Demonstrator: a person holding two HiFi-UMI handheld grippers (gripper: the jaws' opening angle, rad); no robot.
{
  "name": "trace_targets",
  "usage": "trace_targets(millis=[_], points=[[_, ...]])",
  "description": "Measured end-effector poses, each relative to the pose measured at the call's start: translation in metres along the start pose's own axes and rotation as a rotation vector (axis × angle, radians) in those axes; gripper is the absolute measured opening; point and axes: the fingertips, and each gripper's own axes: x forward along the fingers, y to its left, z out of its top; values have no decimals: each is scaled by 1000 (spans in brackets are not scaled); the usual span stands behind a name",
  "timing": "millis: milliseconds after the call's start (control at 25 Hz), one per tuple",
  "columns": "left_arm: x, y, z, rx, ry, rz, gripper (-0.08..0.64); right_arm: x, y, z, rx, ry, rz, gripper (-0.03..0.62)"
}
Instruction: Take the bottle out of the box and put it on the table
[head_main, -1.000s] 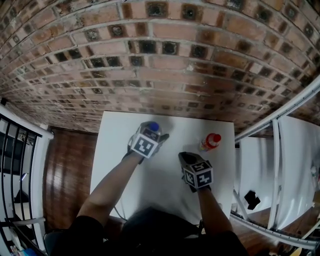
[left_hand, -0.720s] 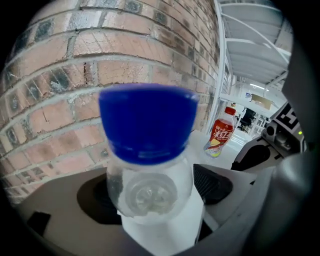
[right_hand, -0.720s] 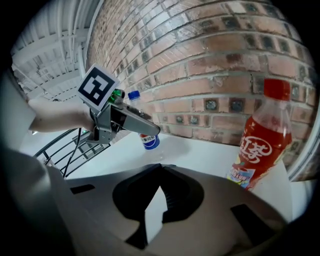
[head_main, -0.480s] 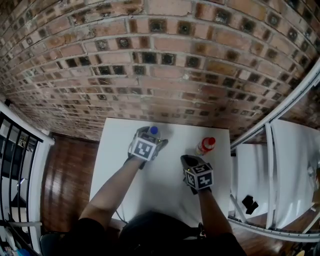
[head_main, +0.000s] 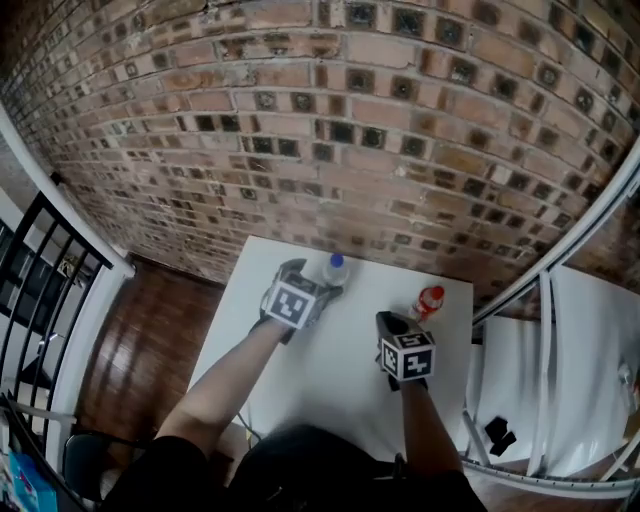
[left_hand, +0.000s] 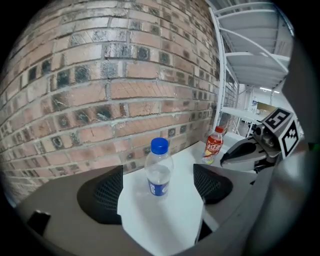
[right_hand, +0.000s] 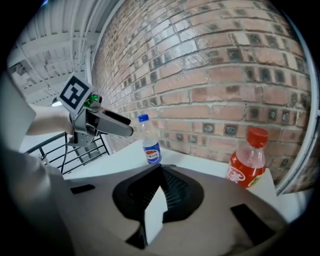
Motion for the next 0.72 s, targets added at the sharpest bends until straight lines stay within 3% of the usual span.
trace_targets(millis=[120, 200, 280, 320, 360, 480, 720], points=[[-36, -5, -5, -24, -43, -7, 440, -8, 0, 5, 46, -55, 34, 3], [-66, 0, -12, -46, -99, 11, 378, -10, 3, 7, 59, -72, 51, 3], [-102, 7, -12, -76, -206, 36, 190, -12, 12, 9, 48, -81, 67, 3], [-122, 9, -10, -100, -271, 45, 29, -15, 19, 11, 40, -90, 78, 3], [-140, 11, -9, -128, -331, 52, 5, -19, 28, 13, 32, -102, 88, 3], [-183, 17, -10, -155, -431, 82, 5, -33, 49, 20, 32, -140, 86, 3], [-262, 44, -34, -203, -538, 113, 5, -74, 105, 28, 15, -213, -15, 3]])
